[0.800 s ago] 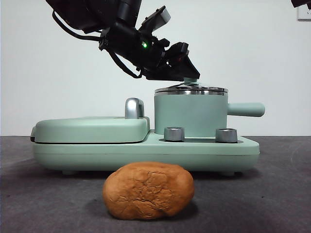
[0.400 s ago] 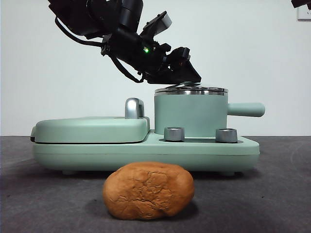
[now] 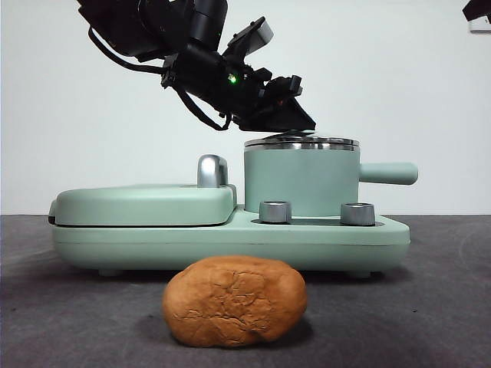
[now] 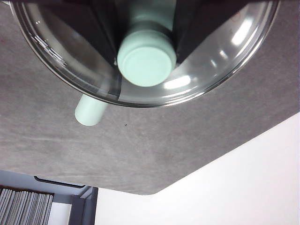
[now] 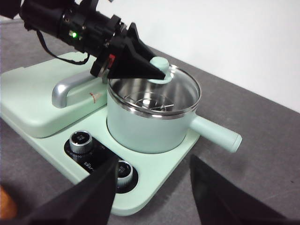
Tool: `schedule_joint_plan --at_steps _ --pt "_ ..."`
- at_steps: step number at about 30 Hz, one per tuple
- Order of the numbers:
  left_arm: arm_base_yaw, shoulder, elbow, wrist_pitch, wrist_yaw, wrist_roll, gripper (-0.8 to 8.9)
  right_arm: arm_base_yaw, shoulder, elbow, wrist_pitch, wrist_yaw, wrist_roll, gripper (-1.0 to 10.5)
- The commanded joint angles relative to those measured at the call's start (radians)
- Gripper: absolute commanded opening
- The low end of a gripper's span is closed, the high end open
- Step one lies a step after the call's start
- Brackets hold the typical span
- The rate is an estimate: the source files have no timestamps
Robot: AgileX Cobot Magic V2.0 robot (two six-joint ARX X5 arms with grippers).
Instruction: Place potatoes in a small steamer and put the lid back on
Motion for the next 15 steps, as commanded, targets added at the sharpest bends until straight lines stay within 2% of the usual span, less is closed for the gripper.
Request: schedule_joint_plan --at_steps 1,15 --pt "-0.005 0.032 0.022 -0.002 -0.006 -0.009 0.07 0.004 0.003 0.014 0.003 0.002 0.014 2.4" --pt "-0.005 -0.074 0.024 0.018 -0.035 0.006 0.07 0.004 0.003 0.014 -0.02 0.002 0.013 2.4"
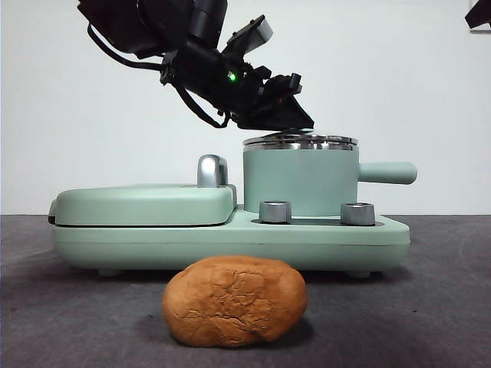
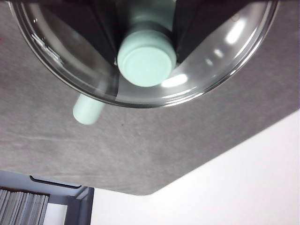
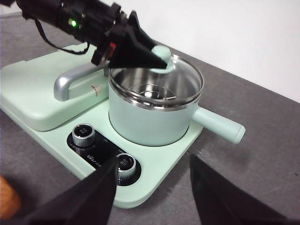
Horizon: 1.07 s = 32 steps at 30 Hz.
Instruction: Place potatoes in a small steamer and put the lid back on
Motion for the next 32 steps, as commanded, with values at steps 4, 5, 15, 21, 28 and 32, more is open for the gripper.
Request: schedule_joint_plan --at_steps 4,5,15,21,28,32 --pt "-0.004 -0.105 0.024 0.03 -0.011 0.005 0.07 0.004 0.003 0.014 0.006 0.002 0.014 2.4" --pt "-0.004 -0.123 0.024 0.022 -0.011 0.005 0.06 0.004 0.003 0.014 0.006 0.001 0.013 2.4" --pt "0.002 -0.353 0.024 -0.234 -0.092 -0.067 0.1 0.004 0.003 0.014 0.003 -0.003 0.013 2.4" --pt "0.019 -0.466 0.022 -0.356 -0.097 -0.057 0.12 0.011 0.003 0.014 -0.03 -0.003 0.013 2.4" --pt "0.024 -0.601 -0.058 -0.445 -0.141 -0.039 0.13 0.097 0.004 0.014 -0.062 -0.003 -0.06 2.5" --pt "0.029 -0.713 -0.18 -0.443 -0.167 -0.05 0.12 0.191 0.023 0.015 -0.084 -0.001 -0.116 2.8"
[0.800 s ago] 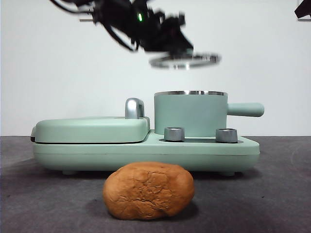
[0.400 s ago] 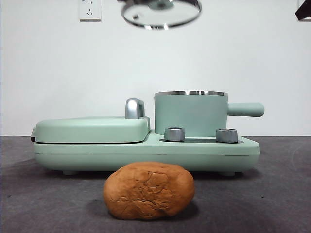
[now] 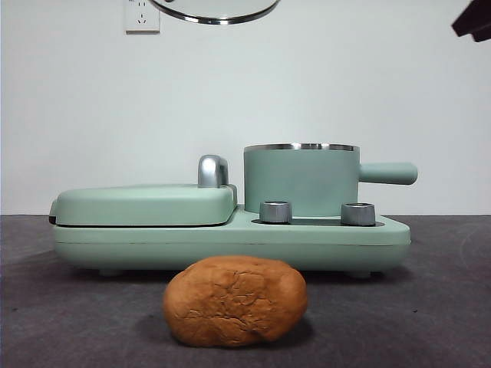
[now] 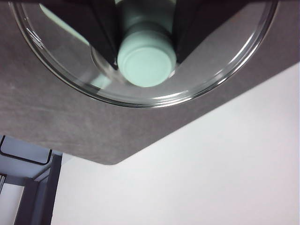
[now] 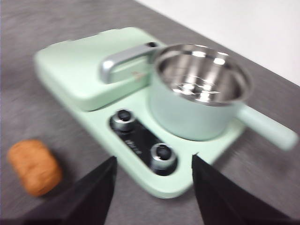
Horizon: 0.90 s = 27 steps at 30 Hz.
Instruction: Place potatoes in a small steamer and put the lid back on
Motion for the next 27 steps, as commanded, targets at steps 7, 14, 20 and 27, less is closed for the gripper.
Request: schedule_joint_plan --at_steps 7,14,20,27 --pt "0.02 -0.283 -0.289 0.023 -0.052 -0.083 0.12 0.23 0.133 0.021 -0.021 0.052 -0.06 3.4" --pt "0.051 -0.471 -0.428 -0.093 -0.125 -0.108 0.12 0.396 0.33 0.056 0.002 0.103 -0.08 3.4" --pt "0.065 -0.566 -0.436 -0.177 -0.134 -0.14 0.12 0.48 0.508 0.091 0.087 0.103 -0.085 3.5" --pt "0.065 -0.613 -0.436 -0.201 -0.149 -0.144 0.12 0.528 0.703 0.11 0.198 0.102 -0.087 4.3"
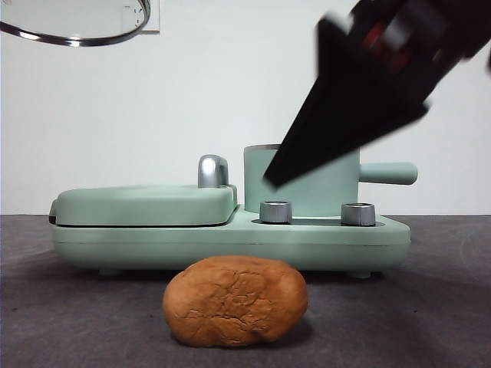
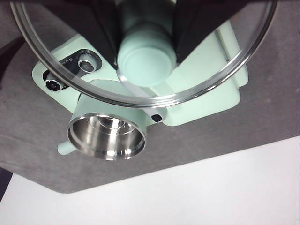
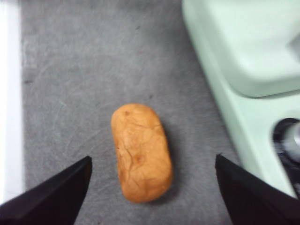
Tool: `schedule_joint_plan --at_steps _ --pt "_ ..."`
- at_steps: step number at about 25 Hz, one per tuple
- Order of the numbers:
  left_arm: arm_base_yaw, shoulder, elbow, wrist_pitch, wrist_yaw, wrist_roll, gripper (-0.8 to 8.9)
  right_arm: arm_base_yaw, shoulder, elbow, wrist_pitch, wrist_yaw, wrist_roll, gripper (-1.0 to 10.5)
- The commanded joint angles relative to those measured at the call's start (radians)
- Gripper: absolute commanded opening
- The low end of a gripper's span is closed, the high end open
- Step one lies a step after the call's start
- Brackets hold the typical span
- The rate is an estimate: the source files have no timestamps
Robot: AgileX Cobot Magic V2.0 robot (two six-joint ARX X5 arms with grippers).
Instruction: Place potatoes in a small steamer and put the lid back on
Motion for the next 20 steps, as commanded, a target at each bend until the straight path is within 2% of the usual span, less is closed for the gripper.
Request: schedule_joint_plan --at_steps 1,10,13,18,20 --pt "-0.003 -0.008 0.018 0.003 -0.006 -0.009 0.12 0.025 0.081 0.028 0.029 -0.001 -0.011 4.3" --pt "-0.003 -0.008 0.018 -0.04 -0.006 -0.008 0.12 0.075 0.235 0.039 0.081 0.002 -0.011 4.3" --pt "-0.003 -0.008 0.018 -0.04 -0.006 -0.008 0.12 0.087 0.277 0.039 0.08 0.034 -0.011 4.2" --pt "-0.003 -0.013 0.018 -0.044 -0.006 -0.008 0.12 0.095 0.301 0.039 0.08 0.042 0.012 2.1" --pt "-0.003 -0.015 0.018 -0.044 -0.006 -0.008 0.12 0.095 0.291 0.039 0.07 0.041 0.052 2.0"
